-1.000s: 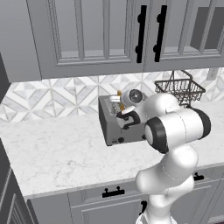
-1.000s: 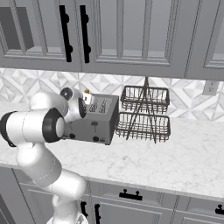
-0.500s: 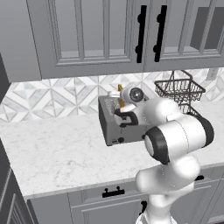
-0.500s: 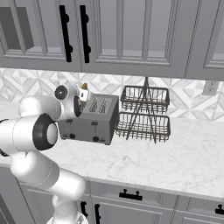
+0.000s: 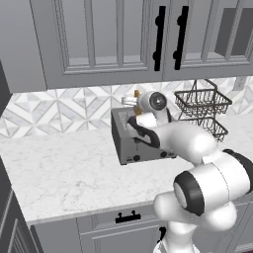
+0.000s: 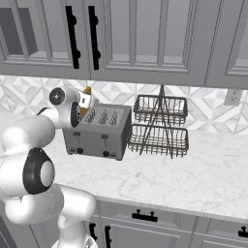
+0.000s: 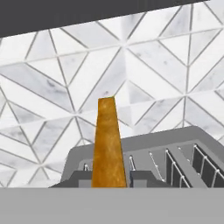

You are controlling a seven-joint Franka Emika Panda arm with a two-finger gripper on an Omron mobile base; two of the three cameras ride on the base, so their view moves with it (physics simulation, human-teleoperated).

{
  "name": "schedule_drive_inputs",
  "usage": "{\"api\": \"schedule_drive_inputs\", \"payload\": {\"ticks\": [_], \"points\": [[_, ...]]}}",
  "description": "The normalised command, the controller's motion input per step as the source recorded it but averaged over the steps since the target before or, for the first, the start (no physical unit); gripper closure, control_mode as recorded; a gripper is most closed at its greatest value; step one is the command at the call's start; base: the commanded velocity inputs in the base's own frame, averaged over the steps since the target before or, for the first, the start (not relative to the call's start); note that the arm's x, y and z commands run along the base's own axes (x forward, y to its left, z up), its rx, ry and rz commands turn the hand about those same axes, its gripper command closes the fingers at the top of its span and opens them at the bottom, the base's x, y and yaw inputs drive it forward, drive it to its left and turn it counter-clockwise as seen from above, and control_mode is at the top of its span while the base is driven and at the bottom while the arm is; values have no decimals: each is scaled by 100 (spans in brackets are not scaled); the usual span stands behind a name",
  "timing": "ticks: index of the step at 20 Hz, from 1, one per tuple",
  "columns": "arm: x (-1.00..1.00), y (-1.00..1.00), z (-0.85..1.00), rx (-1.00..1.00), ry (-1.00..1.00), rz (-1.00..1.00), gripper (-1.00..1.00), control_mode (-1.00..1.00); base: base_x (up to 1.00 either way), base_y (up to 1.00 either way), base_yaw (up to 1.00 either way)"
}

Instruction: Start the toaster. Once the lever pops up, take the bread to the plate on the dining counter.

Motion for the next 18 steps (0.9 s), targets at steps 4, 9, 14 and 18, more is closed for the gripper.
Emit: {"api": "schedule_drive_inputs", "payload": {"ticks": [4,9,14,18], "points": [[-94,0,23,0,21,0,100,-100,0,0,0],[-100,-2,27,0,17,-1,100,-100,0,0,0],[-100,-24,53,0,11,0,100,-100,0,0,0],[-80,-24,58,0,20,0,100,-100,0,0,0]]}}
